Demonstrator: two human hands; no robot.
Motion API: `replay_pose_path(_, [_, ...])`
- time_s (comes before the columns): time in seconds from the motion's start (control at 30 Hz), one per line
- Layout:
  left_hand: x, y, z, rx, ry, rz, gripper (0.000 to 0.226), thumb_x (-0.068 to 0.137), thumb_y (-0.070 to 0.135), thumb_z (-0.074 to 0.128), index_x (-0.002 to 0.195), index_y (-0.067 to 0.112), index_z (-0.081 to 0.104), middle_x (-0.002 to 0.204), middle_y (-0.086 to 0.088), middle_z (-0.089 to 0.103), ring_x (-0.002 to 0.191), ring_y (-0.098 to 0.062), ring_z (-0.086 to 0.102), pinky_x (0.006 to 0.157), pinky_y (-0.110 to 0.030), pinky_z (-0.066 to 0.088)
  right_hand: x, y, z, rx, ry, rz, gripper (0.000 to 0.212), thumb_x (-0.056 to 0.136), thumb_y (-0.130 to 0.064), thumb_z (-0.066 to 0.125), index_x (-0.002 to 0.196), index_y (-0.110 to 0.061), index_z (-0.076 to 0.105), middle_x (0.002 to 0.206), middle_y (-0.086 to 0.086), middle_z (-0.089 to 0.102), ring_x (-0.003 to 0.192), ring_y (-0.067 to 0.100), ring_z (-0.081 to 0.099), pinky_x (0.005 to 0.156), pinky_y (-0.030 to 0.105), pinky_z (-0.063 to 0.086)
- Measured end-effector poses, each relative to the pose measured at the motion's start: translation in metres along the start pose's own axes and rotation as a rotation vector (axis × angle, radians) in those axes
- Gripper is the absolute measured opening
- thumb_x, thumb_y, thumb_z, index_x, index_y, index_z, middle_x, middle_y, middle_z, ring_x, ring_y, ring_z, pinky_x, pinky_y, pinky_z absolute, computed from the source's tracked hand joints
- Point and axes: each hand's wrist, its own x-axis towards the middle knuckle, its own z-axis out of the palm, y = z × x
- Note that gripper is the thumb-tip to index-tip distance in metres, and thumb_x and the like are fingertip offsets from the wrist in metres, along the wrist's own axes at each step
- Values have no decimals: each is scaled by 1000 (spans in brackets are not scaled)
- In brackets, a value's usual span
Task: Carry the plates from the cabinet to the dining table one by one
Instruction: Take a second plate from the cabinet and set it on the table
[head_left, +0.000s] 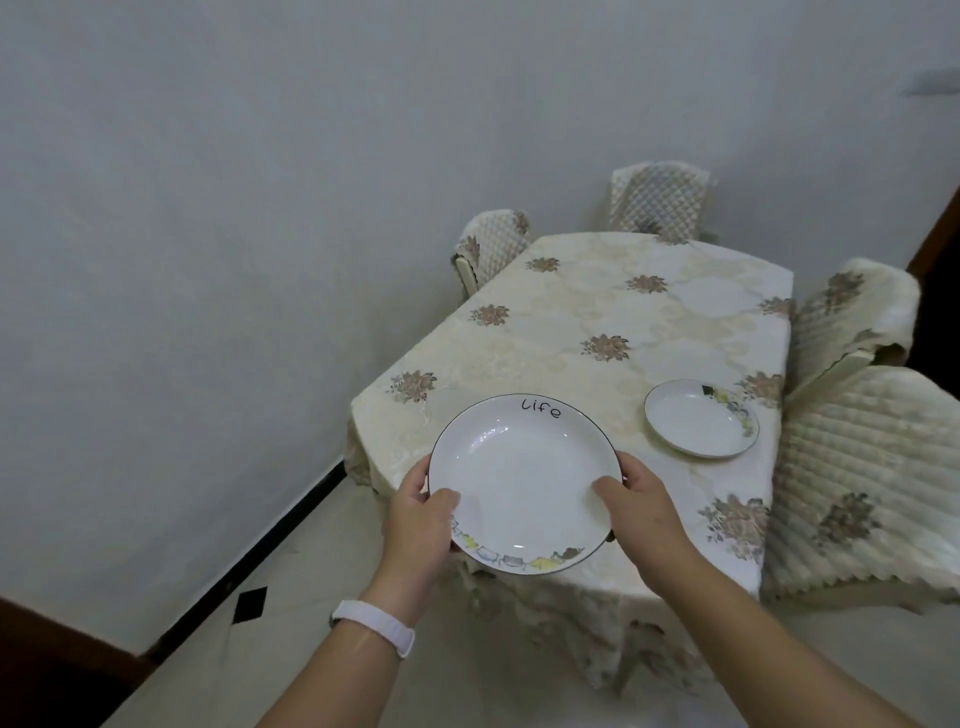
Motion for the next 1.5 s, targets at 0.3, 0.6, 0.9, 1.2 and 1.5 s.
replay_pose_path(0.3, [120,-9,24,44,-141,-96,49,86,-4,46,112,33,65,94,-10,74,76,-27,68,62,-39,53,84,2,9,15,153,55,34,87,-7,44,97,-31,67,84,12,67,61,20,51,51,30,39])
replay_pose_path(0.6, [281,5,42,77,-311,-131,49,84,-2,48,115,31,65,94,-4,75,78,-25,69,62,-39,54,195,-21,47,30,330,132,32,85,-9,45,94,-30,67,89,17,67,63,21,51,55,33,40])
replay_pose_path(0.9, [401,12,59,145,-508,-53,55,87,-4,46,116,38,66,106,10,73,98,-16,68,80,-39,58,280,-23,84,34,494,156,32,88,-4,47,108,-25,61,94,3,70,78,22,67,56,30,49])
replay_pose_path(1.2, [445,-20,109,212,-588,-113,57,84,-5,49,110,42,69,105,8,73,98,-17,68,75,-32,56,319,9,59,42,605,216,39,85,-12,51,98,-47,60,101,0,70,90,23,68,81,51,58])
replay_pose_path(1.5, [481,-65,160,347,-604,-206,59,85,-2,51,105,51,67,103,14,73,99,-14,67,82,-36,56,364,61,24,31,595,297,37,86,-12,51,105,-42,60,106,-8,69,95,12,67,88,46,55])
